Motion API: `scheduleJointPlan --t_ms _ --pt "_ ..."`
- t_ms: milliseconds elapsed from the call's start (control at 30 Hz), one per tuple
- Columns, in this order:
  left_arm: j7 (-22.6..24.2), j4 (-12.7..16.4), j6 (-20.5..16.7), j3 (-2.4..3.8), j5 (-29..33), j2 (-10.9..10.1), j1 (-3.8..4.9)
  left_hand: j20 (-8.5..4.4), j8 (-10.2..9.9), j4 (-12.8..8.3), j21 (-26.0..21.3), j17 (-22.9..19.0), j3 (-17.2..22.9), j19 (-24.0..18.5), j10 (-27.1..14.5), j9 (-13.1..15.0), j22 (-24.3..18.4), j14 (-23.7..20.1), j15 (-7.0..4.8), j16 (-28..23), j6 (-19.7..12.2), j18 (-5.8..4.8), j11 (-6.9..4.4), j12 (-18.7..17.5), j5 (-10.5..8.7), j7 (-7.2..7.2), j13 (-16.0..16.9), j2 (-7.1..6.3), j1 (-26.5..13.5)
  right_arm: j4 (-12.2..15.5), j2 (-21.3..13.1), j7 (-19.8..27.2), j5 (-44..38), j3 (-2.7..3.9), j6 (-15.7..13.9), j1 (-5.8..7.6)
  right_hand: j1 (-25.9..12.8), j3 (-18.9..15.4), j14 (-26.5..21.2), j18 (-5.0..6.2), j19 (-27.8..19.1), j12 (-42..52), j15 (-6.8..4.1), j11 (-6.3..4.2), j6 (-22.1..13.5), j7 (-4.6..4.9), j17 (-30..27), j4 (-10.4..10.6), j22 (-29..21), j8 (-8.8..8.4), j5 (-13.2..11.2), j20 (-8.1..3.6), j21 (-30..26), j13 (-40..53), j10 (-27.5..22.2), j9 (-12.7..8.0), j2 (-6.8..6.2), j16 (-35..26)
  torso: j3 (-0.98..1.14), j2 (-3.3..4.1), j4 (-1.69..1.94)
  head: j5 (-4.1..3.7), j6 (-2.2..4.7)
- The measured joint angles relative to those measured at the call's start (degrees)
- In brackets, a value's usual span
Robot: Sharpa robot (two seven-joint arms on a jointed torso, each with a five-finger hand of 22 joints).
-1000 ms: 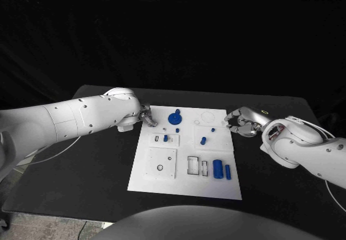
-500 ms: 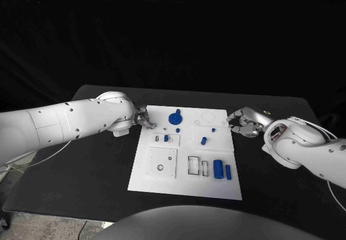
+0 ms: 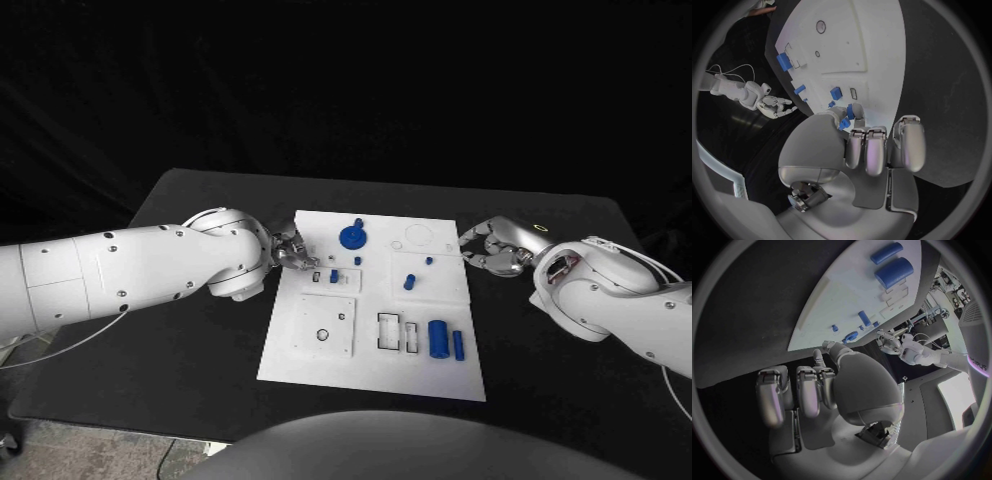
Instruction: Assemble the parts on the task board
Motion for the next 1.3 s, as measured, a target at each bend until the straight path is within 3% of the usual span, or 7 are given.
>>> scheduleJointPlan --t_ms 433,933,1067,1167,1233,1300 --pt "-0.04 1.13 -2.59 -0.02 -2.38 -0.06 -3.01 0.00 0.01 0.01 0.00 0.00 0.30 0.00 0.00 0.21 -0.01 0.00 0.00 0.00 -0.01 -0.01 0.00 0.00 -0.17 0.01 0.00 -0.08 -0.08 -0.24 -0.27 0.02 0.59 0.00 0.02 -0.24 0.00 0.32 0.00 0.00 0.00 0.00 0.00 0.00 0.00 0.00 0.00 -0.01 -0.01 0.00 0.00 0.00 0.00 0.00 0.00 0.01 0.00 0.00 -0.02 0.05 -0.14 0.25 0.00" --pt "-0.04 0.87 -3.27 0.20 -4.16 0.36 -3.52 0.00 0.39 0.12 0.00 -0.01 0.41 0.00 0.00 0.83 -0.01 0.00 0.00 0.00 -0.09 -0.01 0.00 0.00 -0.42 0.12 -0.01 -0.22 -1.14 -0.38 -0.31 0.07 1.16 -0.01 0.14 -0.29 0.23 0.31 0.00 0.00 0.00 0.00 0.00 0.00 0.00 0.00 0.04 -0.01 -0.02 0.00 0.00 0.00 0.00 0.00 0.00 0.01 0.23 0.00 0.00 0.07 -0.16 0.31 0.00" --pt "-0.19 0.83 -2.88 0.25 -4.45 0.36 -3.52 0.00 0.72 0.23 0.00 -0.01 0.55 0.00 0.00 1.32 -0.01 0.00 0.00 0.00 -0.79 0.00 0.00 0.00 -2.37 0.17 -0.01 -0.57 -2.75 -0.45 -0.30 0.07 1.28 -0.01 0.22 -0.30 0.23 0.31 0.00 0.00 0.00 0.00 0.00 0.00 0.00 0.00 0.04 -0.01 -0.02 0.00 0.00 0.00 0.00 0.00 0.00 0.01 0.23 0.00 0.01 0.07 -0.17 0.31 0.00" --pt "-0.31 0.68 -2.53 0.27 -4.65 0.35 -3.51 0.00 0.72 0.30 0.00 -0.01 -0.38 0.00 0.00 1.33 -0.01 0.00 0.00 0.00 -1.13 0.00 0.00 0.00 -6.34 0.08 -0.01 -0.58 -5.48 -0.48 -0.27 0.07 1.34 -0.01 0.27 -0.31 0.23 0.31 0.00 0.00 0.00 0.00 0.00 0.00 0.00 0.00 0.03 -0.01 -0.02 0.00 0.00 0.00 0.00 0.00 0.00 0.01 0.23 0.00 0.00 0.06 -0.16 0.31 0.00" --pt "-0.33 0.61 -2.33 0.28 -4.75 0.34 -3.50 0.00 0.80 0.39 -0.04 -0.01 -2.22 0.00 0.00 1.33 -0.01 -0.21 0.21 0.00 -1.06 0.00 0.01 0.00 -7.48 0.14 -0.01 -0.85 -8.30 -0.51 -0.24 0.07 1.37 -0.01 0.30 -0.33 0.23 0.31 0.00 0.00 0.00 0.00 0.00 0.00 0.00 0.00 0.03 -0.01 -0.03 0.00 0.00 0.00 0.00 -0.01 0.00 0.01 0.23 0.00 0.00 0.06 -0.15 0.31 0.00" --pt "-0.33 0.59 -2.09 0.31 -4.85 0.34 -3.49 0.00 0.49 0.30 -0.29 -0.01 -4.14 0.00 0.01 1.25 -0.01 -0.21 0.21 0.00 -0.77 0.00 0.41 0.00 -9.96 0.44 -0.01 -0.87 -11.28 -0.52 -0.21 0.07 1.40 -0.01 0.33 -0.34 0.23 0.31 0.00 0.00 0.00 0.00 0.00 0.00 0.00 0.00 0.03 -0.01 -0.02 0.00 0.00 0.00 0.00 0.00 0.00 0.01 0.23 0.00 0.00 0.05 -0.15 0.34 0.00"
